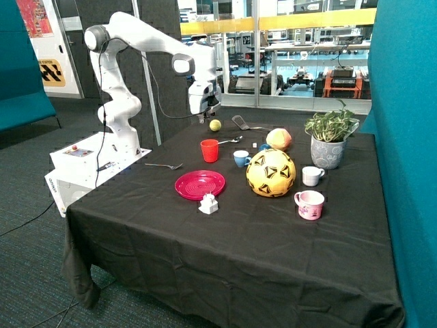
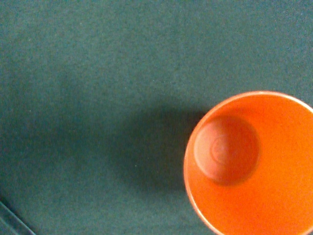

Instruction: Set the table

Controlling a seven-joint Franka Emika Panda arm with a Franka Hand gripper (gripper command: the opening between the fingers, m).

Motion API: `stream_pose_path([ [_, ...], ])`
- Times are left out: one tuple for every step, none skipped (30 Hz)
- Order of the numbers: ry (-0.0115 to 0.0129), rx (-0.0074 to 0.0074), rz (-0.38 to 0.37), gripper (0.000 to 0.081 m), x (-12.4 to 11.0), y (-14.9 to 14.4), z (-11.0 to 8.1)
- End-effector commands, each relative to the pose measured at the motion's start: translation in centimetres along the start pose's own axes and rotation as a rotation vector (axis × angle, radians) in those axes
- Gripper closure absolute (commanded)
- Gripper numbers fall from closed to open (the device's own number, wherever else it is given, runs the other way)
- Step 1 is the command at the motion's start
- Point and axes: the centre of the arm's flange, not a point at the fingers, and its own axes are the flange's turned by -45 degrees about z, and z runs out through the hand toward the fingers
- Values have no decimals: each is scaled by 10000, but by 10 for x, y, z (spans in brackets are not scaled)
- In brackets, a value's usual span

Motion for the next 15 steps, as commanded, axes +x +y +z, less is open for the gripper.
stream_pose_path([
  [43, -53, -2222, 0, -1, -1, 1],
  [43, -53, -2284, 0, -1, -2, 2],
  [43, -53, -2297, 0, -1, -2, 3],
  [42, -53, -2354, 157, -1, -3, 3],
  [42, -53, -2414, 370, -1, -5, 4],
  [42, -54, -2473, 477, -1, -6, 4],
  [42, -54, -2548, 530, -1, -7, 5],
  [42, -54, -2585, 556, -2, -9, 5],
  [42, -54, -2636, 572, -3, -10, 6],
  [42, -54, -2676, 578, -3, -11, 6],
  [42, -54, -2707, 580, -4, -13, 6],
  [41, -54, -2746, 582, -4, -14, 7],
  [41, -54, -2809, 583, -5, -16, 7],
  [41, -54, -2864, 584, -5, -17, 8],
  [41, -54, -2920, 585, -5, -19, 8],
])
